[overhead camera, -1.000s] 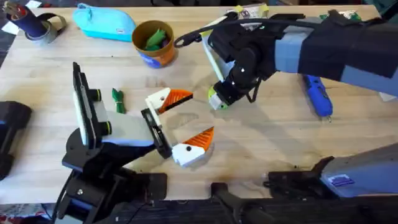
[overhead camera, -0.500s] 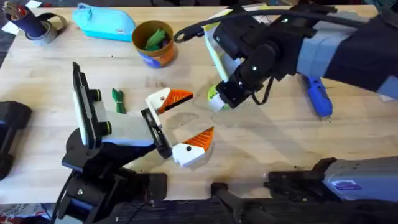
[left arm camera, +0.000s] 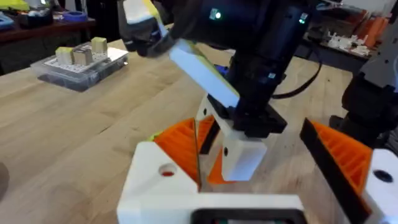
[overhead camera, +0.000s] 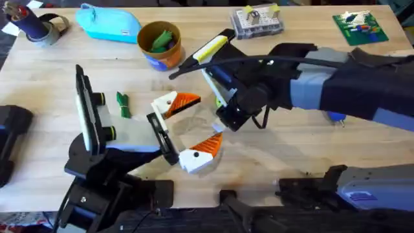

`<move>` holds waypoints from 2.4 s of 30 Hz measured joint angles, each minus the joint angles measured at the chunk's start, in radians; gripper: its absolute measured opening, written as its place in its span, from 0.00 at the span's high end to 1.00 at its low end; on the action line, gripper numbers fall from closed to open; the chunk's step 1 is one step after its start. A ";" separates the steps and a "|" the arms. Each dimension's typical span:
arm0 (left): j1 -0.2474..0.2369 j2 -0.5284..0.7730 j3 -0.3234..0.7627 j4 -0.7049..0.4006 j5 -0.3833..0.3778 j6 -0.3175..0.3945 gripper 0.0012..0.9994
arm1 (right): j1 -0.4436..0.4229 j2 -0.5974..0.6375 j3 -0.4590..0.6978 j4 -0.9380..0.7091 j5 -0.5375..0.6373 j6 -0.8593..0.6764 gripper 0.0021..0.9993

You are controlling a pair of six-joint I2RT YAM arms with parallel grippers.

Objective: Pick up the gripper from the table and insert it into the empty holder that is missing its gripper. Then pick up a screw, insert it into the mounting hole, and use the screwdriver to tighten it. Finally, clean up the table by picking up the vegetable and placing it into the bucket.

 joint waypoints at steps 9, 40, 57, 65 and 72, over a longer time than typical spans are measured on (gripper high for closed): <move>0.000 0.000 0.000 0.000 0.000 0.000 0.01 | -0.001 0.000 0.000 0.002 0.033 0.010 0.50; 0.000 0.000 0.000 0.000 0.000 0.000 0.01 | -0.104 -0.023 -0.004 0.021 0.044 -0.027 0.50; 0.000 0.000 0.000 0.000 0.000 0.000 0.01 | -0.163 -0.021 -0.004 0.032 -0.042 -0.141 0.62; 0.000 0.000 0.000 0.000 0.000 0.000 0.01 | -0.163 0.014 -0.004 0.034 -0.043 -0.157 0.71; 0.000 0.000 0.000 0.000 0.000 0.000 0.01 | -0.163 0.026 -0.005 0.049 -0.043 -0.175 0.82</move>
